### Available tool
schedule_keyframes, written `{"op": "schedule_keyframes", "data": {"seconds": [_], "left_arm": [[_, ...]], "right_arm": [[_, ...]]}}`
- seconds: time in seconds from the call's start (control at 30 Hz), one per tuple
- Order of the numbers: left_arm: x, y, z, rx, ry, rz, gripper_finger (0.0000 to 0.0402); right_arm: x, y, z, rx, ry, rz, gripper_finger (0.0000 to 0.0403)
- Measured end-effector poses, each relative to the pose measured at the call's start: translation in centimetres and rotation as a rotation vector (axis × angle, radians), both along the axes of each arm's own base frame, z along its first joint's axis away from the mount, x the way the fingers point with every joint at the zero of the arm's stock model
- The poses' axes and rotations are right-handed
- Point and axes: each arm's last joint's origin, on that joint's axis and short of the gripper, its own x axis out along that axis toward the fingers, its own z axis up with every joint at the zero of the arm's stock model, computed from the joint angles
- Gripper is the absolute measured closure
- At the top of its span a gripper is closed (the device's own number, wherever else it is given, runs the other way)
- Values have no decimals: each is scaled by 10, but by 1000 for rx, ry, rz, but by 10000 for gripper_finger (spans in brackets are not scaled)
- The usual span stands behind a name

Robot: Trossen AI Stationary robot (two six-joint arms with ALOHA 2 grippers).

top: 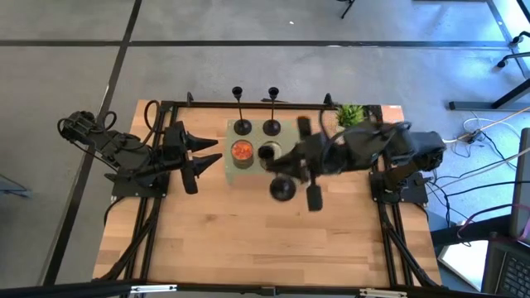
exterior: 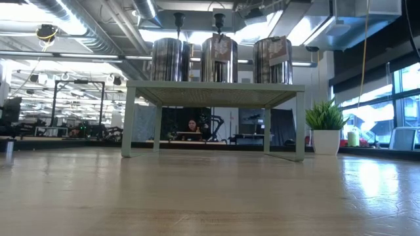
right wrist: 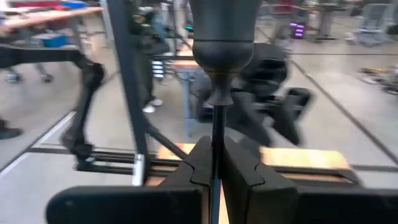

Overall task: Pick & Place candle stick holders
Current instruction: Put the candle holder on the shelf aligned with the other candle holder

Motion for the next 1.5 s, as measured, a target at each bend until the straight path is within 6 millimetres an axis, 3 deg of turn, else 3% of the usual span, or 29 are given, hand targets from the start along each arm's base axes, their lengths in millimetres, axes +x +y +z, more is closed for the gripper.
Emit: {"op": "schedule_keyframes", "data": {"seconds": [0.43,0.8,1.23,1.5], "left_arm": [[-1,0,-5,-46,22,6,201],[2,-1,-19,-96,54,3,201],[2,-1,-19,-117,41,24,201],[2,-1,-19,-131,36,26,201]], "right_arm": [[55,43,-48,92,112,254,388],[63,51,-52,92,82,273,388],[92,70,-72,177,45,413,388],[92,72,-76,166,68,383,388]]}}
